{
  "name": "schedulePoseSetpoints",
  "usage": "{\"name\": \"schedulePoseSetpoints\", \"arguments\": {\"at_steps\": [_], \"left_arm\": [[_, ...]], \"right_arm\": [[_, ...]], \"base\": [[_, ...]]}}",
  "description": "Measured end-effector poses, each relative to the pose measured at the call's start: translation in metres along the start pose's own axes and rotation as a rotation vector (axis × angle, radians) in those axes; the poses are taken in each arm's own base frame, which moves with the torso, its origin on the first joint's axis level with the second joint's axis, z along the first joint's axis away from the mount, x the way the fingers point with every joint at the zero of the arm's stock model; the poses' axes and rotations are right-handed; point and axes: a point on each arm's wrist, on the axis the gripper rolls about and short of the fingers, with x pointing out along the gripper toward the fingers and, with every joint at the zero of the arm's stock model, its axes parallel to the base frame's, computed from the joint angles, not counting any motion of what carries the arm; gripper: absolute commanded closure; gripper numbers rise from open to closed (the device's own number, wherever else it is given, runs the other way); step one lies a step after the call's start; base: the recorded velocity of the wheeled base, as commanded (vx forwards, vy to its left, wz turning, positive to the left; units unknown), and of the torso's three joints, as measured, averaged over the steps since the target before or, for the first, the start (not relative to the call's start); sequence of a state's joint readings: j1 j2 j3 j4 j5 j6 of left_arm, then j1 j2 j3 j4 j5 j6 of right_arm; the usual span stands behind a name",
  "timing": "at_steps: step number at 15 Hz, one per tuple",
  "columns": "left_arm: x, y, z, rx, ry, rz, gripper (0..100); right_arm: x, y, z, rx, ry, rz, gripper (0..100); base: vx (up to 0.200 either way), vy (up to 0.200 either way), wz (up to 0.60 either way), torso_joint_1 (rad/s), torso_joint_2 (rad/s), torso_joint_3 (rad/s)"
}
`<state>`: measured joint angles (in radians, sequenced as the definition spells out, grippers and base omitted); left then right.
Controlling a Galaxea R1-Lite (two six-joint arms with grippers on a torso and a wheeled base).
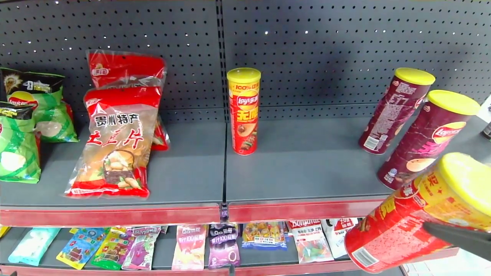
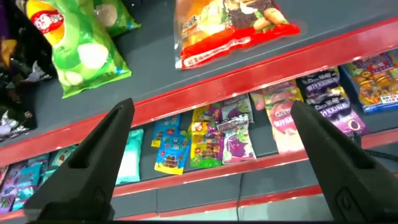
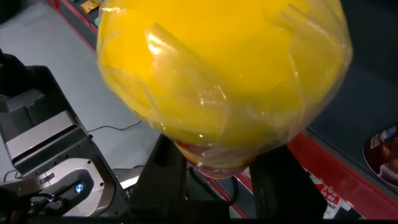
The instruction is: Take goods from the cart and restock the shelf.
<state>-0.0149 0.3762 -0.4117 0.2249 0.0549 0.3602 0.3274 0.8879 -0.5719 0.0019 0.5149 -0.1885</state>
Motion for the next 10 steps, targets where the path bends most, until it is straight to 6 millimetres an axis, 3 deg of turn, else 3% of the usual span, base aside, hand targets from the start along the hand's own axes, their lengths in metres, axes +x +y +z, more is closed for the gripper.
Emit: {"name": "schedulePoseSetpoints", "arguments": {"at_steps": [5,8,10], "left_arm": [[0.004,0.002,0.011,0.046,-0.021,-0.088,0],[0.017,0.009,0.038,0.04,-0.047,-0.179,0],[0.042,0.015,0.063,0.032,-0.058,-0.23,0]], "right_arm": [[-0.004,0.008,-0.004,-0.023,-0.017,0.042,100],[-0.004,0.008,-0.001,-0.03,-0.027,0.047,100],[-0.004,0.008,0.003,-0.033,-0.035,0.046,100]], "base": [[0.0,0.0,0.0,0.0,0.0,0.0],[0.0,0.0,0.0,0.0,0.0,0.0],[0.0,0.0,0.0,0.0,0.0,0.0]]}}
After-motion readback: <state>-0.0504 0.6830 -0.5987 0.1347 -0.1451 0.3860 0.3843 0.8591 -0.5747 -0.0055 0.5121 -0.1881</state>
